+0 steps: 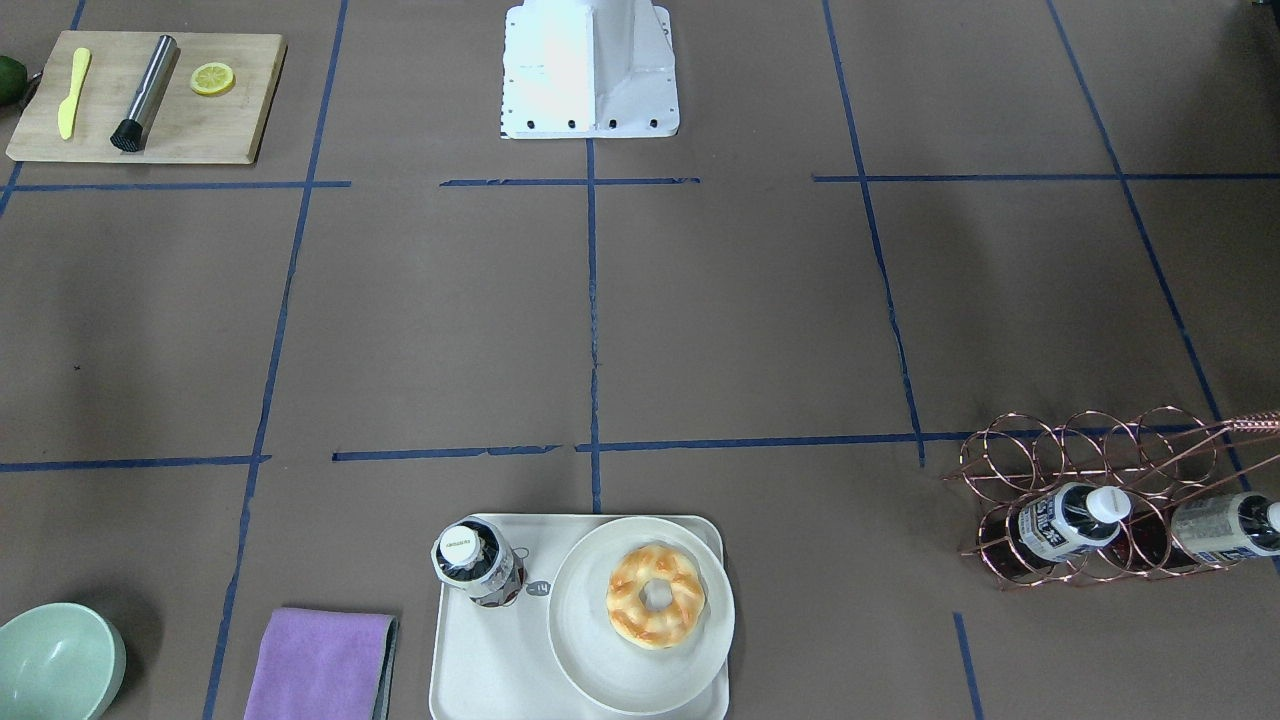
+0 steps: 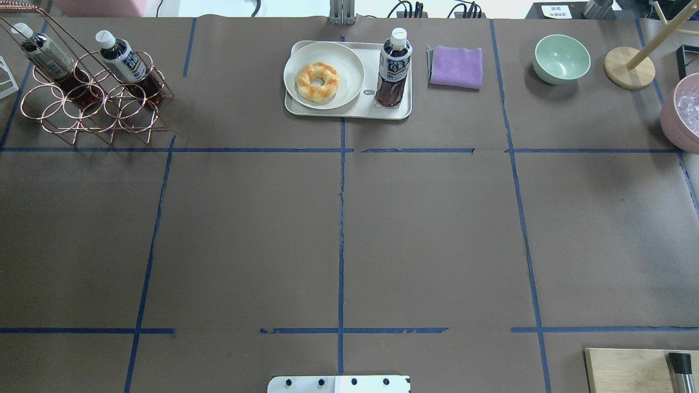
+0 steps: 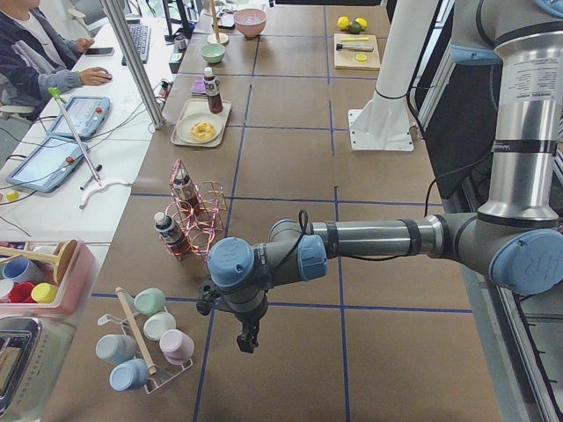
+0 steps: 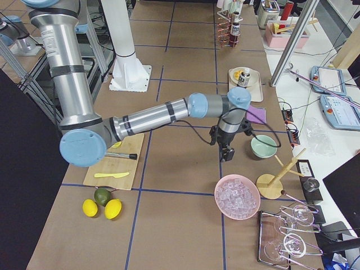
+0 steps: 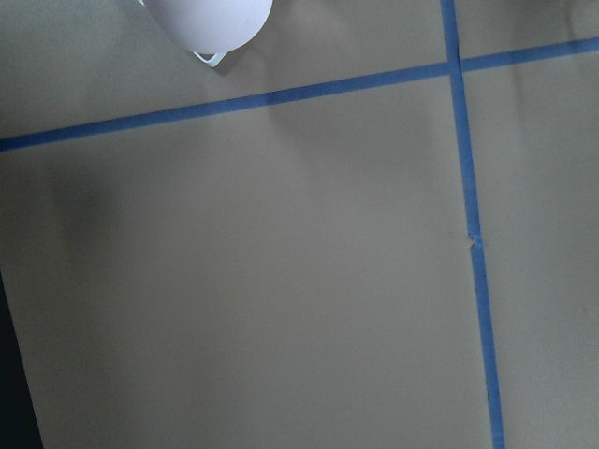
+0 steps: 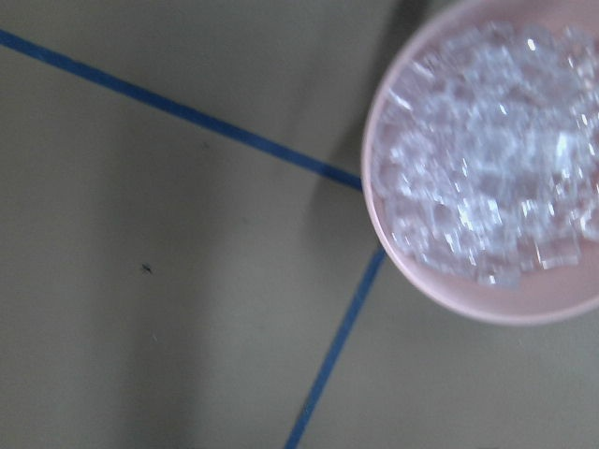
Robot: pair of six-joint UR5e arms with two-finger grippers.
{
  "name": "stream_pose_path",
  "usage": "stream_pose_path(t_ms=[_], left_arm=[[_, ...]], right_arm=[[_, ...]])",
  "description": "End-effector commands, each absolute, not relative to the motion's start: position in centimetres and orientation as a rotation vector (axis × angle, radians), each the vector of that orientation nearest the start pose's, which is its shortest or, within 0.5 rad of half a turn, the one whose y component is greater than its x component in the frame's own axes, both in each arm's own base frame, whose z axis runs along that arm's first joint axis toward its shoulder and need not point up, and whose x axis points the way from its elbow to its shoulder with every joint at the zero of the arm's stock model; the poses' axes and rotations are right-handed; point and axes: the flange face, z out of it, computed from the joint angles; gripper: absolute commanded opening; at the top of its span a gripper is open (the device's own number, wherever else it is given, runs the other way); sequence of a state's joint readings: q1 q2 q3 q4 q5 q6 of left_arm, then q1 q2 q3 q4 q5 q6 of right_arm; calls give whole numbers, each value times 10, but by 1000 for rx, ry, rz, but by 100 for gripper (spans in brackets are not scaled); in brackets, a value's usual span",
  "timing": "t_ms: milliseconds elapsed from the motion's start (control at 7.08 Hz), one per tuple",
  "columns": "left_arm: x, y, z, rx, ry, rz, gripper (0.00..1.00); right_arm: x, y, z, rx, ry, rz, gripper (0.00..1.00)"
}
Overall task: Place tea on tray
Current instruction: 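Open the right gripper and withdraw the right arm from the tray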
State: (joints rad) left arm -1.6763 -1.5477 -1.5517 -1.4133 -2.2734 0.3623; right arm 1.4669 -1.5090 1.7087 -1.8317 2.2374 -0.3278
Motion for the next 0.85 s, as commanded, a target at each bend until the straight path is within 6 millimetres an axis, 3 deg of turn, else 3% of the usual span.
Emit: stream_pose_path(t_ms=[0,282,706], left_arm=[[-117,-448,703,-34,728,169,100],[-116,-447,703,-32,728,174,100],[-116,-448,700,-27,727,177,100]], right_arm=[[64,-431,662,1,-760,-279,100],[64,-431,658,-40,-764,-152,100],[64,-431,658,-36,-764,-149,100]])
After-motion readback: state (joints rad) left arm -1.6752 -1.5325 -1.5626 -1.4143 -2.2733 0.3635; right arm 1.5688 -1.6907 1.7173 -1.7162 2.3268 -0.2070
